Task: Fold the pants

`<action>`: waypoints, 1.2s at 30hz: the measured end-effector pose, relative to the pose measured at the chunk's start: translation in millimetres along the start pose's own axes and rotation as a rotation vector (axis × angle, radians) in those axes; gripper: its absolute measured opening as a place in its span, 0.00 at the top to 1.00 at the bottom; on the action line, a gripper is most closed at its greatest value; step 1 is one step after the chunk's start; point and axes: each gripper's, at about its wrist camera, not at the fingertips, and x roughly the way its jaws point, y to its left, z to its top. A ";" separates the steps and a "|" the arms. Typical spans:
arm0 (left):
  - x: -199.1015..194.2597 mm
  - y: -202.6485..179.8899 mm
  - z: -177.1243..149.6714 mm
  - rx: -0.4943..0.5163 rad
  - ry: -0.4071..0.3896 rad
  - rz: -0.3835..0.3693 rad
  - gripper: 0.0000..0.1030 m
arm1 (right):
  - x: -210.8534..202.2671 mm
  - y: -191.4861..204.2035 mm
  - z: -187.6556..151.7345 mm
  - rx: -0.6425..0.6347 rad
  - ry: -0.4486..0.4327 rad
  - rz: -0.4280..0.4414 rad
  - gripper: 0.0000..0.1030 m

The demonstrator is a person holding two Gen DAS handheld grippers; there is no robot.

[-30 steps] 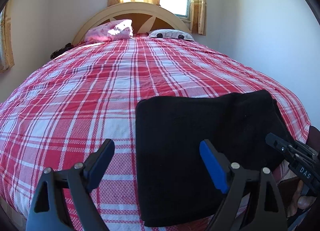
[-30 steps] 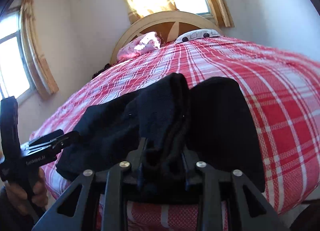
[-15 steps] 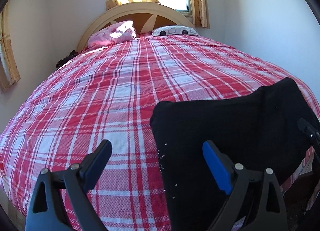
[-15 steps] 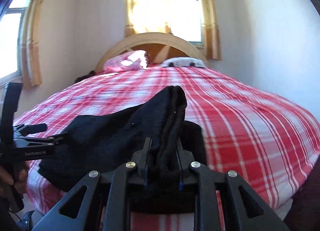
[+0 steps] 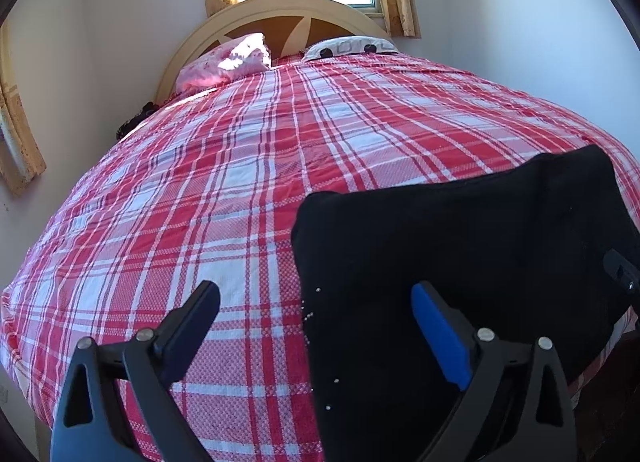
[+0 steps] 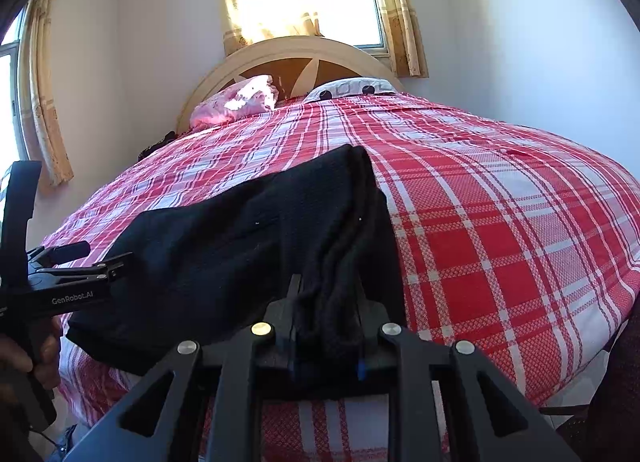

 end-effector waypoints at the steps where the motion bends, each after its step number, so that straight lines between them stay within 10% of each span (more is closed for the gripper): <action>1: 0.0 -1.7 -1.5 0.025 -0.010 0.015 0.02 | 0.3 0.6 -1.0 -0.007 0.003 -0.002 0.79; 6: -5.6 3.0 0.9 0.019 -0.015 -0.030 0.02 | -9.7 -16.3 -0.4 0.076 -0.021 0.041 0.62; 10: 9.0 -3.2 7.7 -0.027 0.079 -0.169 0.00 | -29.3 -37.7 10.1 0.165 -0.151 0.044 0.23; 15: 34.3 -3.6 5.7 -0.147 0.211 -0.296 0.01 | 14.3 -50.2 13.3 0.208 0.001 0.141 0.23; 18: 34.3 0.7 2.6 -0.191 0.243 -0.396 0.24 | 26.7 -43.9 7.7 0.180 0.037 0.113 0.25; 19: 30.8 -2.7 3.4 -0.168 0.234 -0.408 0.37 | 26.3 -37.4 9.0 0.143 0.054 0.101 0.43; 20: 26.8 -5.4 4.6 -0.150 0.223 -0.403 0.41 | 25.5 -34.3 10.1 0.132 0.062 0.142 0.62; 24: 8.7 0.0 13.7 -0.146 0.158 -0.369 0.70 | 20.1 -25.6 24.0 0.128 0.106 0.186 0.73; 36: -19.4 139.5 64.6 -0.234 -0.076 0.059 0.74 | 43.7 109.4 112.2 -0.004 -0.034 0.547 0.74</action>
